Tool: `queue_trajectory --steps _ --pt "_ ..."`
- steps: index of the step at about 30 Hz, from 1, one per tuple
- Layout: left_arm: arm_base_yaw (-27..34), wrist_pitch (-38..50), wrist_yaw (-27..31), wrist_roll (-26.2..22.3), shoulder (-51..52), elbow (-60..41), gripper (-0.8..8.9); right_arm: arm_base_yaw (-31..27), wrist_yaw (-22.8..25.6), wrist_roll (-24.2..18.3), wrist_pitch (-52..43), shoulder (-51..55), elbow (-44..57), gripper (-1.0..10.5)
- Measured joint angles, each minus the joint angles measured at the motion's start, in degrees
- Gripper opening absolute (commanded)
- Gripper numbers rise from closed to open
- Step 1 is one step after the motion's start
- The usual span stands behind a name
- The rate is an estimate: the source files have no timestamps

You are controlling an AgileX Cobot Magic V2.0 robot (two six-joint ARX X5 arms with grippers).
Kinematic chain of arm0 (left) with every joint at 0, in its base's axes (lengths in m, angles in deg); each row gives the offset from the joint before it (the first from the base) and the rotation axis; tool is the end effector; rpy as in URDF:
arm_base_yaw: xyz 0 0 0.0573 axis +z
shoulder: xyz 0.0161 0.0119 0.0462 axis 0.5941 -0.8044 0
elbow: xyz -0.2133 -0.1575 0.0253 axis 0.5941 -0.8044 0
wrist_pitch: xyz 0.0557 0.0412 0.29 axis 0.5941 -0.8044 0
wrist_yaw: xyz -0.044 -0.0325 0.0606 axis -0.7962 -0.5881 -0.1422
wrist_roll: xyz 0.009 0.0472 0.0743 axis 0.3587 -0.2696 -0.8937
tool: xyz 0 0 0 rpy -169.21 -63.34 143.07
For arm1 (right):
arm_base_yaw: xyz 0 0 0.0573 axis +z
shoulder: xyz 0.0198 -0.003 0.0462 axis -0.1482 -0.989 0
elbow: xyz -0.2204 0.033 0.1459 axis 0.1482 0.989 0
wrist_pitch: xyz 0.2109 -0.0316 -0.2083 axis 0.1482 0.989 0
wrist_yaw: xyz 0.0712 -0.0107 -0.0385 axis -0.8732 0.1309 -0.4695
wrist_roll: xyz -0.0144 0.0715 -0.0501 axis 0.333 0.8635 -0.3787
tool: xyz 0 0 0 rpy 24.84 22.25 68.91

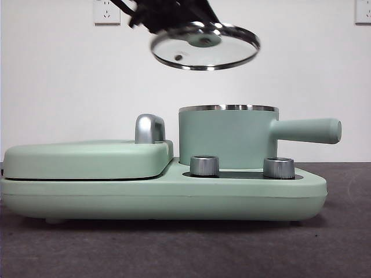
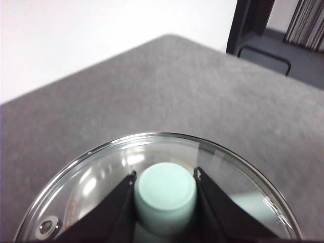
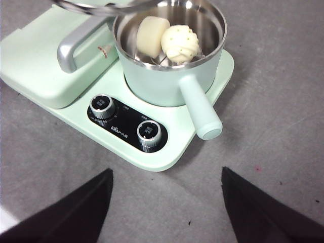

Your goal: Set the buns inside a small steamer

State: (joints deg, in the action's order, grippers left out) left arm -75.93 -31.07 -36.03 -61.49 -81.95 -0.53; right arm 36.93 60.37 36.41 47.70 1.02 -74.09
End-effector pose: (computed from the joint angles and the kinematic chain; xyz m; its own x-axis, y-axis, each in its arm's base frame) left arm 0.3322 -0.2916 0.3011 0.6150 -0.7442 -0.2607 0.7641 0.6441 -0.0359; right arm 0.1459 0.0852 0.3165 0.6870 0.4555 -0.5661 -0.5125 0.8561 0.0668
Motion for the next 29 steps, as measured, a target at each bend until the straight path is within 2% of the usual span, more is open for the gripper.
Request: queue_trajectory --steps 3,14,29 --pt "-0.3 4.9 0.5 0.7 -3.0 0.0 0.10 0.0 0.0 0.0 0.0 0.0 0.0 3.4" --pt "-0.3 14.1 0.8 1.2 -9.9 0.0 0.10 0.0 0.0 0.0 0.0 0.0 0.0 3.4" --pt "-0.3 15.6 0.8 0.0 -13.5 0.0 0.10 0.0 0.1 0.0 0.0 0.0 0.0 3.4"
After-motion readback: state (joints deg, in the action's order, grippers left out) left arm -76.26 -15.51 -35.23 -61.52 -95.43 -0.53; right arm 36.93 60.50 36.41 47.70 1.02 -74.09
